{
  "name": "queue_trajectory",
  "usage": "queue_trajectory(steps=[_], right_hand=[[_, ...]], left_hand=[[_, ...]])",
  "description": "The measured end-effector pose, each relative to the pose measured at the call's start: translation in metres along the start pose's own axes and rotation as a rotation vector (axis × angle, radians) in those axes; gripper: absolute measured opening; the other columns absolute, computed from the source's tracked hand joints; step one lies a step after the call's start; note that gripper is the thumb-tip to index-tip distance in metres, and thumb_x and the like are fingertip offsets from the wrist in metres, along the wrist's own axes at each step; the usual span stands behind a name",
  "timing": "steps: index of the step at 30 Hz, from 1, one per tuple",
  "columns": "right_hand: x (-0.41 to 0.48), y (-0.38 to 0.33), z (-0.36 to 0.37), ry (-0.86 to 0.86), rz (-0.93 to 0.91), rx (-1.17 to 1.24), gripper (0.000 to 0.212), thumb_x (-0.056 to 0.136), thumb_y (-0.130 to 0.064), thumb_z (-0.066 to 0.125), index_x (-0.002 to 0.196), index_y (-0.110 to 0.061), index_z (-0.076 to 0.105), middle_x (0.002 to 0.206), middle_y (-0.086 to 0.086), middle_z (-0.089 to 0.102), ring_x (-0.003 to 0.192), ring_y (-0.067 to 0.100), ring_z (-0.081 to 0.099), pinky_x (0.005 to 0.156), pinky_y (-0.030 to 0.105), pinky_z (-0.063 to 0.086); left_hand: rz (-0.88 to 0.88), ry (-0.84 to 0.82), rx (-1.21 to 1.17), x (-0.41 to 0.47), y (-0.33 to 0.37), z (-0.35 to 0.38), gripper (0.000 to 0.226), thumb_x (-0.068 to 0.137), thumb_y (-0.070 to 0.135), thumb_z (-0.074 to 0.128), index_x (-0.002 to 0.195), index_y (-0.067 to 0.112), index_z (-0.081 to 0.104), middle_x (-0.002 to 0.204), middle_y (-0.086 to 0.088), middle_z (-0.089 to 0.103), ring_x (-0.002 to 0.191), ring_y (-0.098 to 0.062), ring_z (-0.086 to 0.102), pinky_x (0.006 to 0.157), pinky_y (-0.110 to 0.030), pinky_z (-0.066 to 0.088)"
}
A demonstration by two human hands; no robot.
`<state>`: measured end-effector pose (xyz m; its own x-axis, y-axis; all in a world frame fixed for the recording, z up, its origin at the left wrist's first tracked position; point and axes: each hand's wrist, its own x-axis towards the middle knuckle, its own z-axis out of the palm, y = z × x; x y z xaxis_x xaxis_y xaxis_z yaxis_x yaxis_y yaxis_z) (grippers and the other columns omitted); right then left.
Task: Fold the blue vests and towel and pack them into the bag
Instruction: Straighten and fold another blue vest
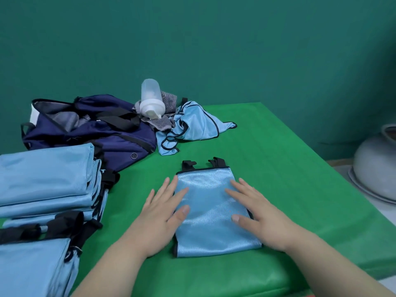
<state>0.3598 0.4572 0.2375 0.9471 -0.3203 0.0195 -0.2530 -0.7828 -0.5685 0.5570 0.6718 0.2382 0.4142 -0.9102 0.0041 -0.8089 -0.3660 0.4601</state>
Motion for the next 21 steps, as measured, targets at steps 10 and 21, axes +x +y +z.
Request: queue_trajectory(steps=[10, 21], right_hand=[[-0.051, -0.028, 0.023, -0.085, -0.046, -0.401, 0.082, 0.087, -0.074, 0.006, 0.159, -0.034, 0.011, 0.162, -0.02, -0.009, 0.148, -0.002, -0.02, 0.124, 0.034, -0.007], [-0.063, -0.009, 0.023, 0.187, -0.108, -0.023, 0.034, 0.083, -0.036, 0.071, 0.117, -0.031, 0.068, 0.134, -0.023, 0.049, 0.141, -0.001, 0.031, 0.119, 0.025, 0.025]], left_hand=[[0.023, -0.038, 0.371, -0.062, 0.035, 0.024, 0.085, 0.09, 0.082, 0.012, 0.155, 0.03, 0.028, 0.164, 0.007, 0.01, 0.151, -0.012, 0.012, 0.115, -0.039, 0.012], [0.116, 0.176, 0.243, -0.088, 0.044, 0.029, 0.063, 0.091, 0.064, 0.037, 0.142, 0.031, 0.049, 0.151, 0.013, 0.043, 0.142, -0.008, 0.035, 0.118, -0.035, 0.028]])
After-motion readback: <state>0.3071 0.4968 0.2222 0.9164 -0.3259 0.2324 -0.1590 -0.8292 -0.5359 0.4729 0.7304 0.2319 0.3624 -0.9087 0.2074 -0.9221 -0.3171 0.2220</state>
